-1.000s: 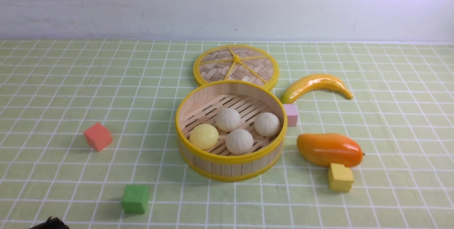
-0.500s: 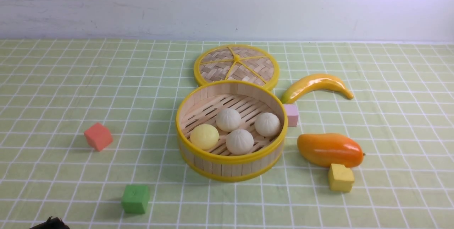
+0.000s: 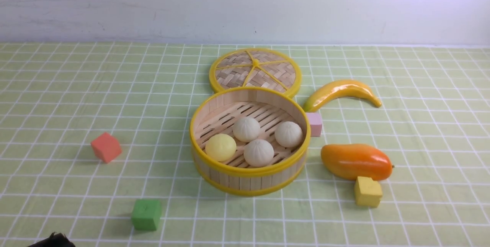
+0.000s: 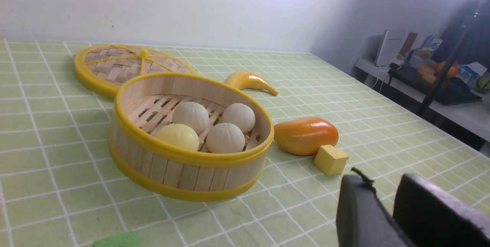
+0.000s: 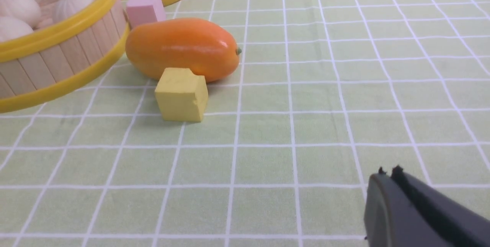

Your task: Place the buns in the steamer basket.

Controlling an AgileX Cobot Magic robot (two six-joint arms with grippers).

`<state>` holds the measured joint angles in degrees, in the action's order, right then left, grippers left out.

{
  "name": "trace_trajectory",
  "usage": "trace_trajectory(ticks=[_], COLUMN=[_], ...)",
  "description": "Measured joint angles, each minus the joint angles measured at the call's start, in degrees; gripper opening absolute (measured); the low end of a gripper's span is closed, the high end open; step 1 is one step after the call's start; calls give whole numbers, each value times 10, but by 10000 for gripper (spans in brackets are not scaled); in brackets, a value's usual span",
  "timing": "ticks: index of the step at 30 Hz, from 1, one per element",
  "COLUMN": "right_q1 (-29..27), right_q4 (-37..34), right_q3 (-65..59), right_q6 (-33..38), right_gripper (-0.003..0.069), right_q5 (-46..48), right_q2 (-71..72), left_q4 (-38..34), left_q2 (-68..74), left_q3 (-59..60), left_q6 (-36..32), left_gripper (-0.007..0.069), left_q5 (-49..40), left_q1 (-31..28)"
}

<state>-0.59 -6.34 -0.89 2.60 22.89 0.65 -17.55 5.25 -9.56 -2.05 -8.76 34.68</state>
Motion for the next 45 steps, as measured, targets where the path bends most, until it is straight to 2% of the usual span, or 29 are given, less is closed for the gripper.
trace_trajectory(ticks=[3,4,6,8,9,10,11,15,18,23,45], right_q1=[0,0,0,0,0,0,0,0,0,0,0], right_q4=[0,0,0,0,0,0,-1,-2,-2,-2,-2], right_q3=[0,0,0,0,0,0,0,-1,-1,-1,-1], right_q6=[0,0,1,1,1,1,1,1,1,1,1], right_gripper=[-5,-3,-1,1,1,1,2,4,4,4,29], right_q5=[0,0,0,-1,-1,-1,-2,-2,-4,-4,-4], right_q2=[0,0,0,0,0,0,0,0,0,0,0], left_q4=[16,23,24,30,31,38,41,51,59,57,56], left_q2=[-2,-8,-14,-33,-38,-50,-57,-58,-58,-58,-58], left_q3=[3,5,5,11,15,29,51,107,113,113,113], left_q6=[-5,-5,-2,21,26,40,54,101,126,159,165], left_gripper=[141,128,103,13,6,-13,-13,-13,-13,-13,-13], left_q5=[17,28,31,15,13,-3,-17,-79,-128,-134,-133], left_q1=[-12,-49,-85,-172,-178,-218,-245,-293,-299,-299,-299])
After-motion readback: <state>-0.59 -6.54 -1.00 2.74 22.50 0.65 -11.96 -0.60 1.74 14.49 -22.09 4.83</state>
